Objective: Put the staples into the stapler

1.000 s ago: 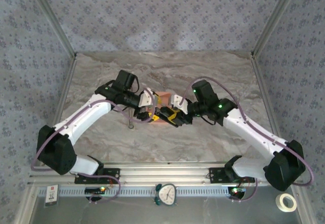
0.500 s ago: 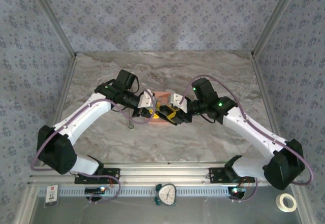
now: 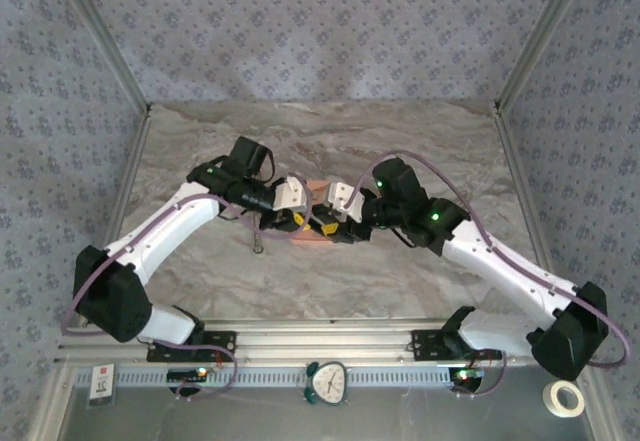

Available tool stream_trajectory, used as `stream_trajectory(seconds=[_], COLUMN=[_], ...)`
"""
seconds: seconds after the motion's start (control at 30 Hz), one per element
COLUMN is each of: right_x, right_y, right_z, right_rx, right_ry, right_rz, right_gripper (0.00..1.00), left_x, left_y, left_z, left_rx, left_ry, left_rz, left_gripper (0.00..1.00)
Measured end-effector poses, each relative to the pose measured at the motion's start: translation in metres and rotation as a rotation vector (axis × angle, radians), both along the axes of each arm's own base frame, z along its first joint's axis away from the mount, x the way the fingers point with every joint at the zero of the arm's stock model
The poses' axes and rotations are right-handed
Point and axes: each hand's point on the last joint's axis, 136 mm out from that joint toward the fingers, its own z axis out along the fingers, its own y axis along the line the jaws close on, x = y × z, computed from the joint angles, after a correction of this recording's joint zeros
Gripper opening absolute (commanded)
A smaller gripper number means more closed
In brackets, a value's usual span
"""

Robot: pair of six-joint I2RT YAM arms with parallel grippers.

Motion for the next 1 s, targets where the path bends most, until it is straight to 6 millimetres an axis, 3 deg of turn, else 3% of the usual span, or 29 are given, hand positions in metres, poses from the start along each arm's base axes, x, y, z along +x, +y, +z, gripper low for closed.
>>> stream_trajectory(seconds=[0.33, 0.4, 0.5, 0.57, 0.7, 0.8, 1.0], right_x=[0.007, 0.007, 0.007, 0.006, 0.006, 0.007, 0.007], right_y=[0.01, 0.01, 0.01, 0.009, 0.007, 0.006, 0.003], right_z=[-0.004, -0.003, -0.001, -0.001, 0.0, -0.001, -0.004], right_rx=[0.009, 0.017, 0.032, 0.041, 0.05, 0.046, 0.034], right_ry=[0.006, 0.005, 0.017, 0.03, 0.046, 0.047, 0.058], right_rz=[0.015, 0.022, 0.035, 0.039, 0.044, 0.044, 0.043], right_gripper=[0.5, 0.43, 0.22, 0.12, 0.07, 0.07, 0.06], left_x=[-0.008, -0.008, -0.009, -0.008, -0.007, -0.007, -0.012], left_y=[-0.003, -0.004, -0.004, -0.004, -0.005, -0.007, -0.009], left_z=[0.002, 0.003, 0.003, 0.003, 0.004, 0.009, 0.021], left_rx=[-0.019, -0.024, -0.028, -0.029, -0.033, -0.054, -0.098], left_ry=[0.022, 0.024, 0.024, 0.017, 0.01, 0.008, -0.009], left_rz=[-0.032, -0.037, -0.039, -0.043, -0.043, -0.044, -0.064], left_gripper=[0.0, 0.0, 0.01, 0.11, 0.47, 0.54, 0.55])
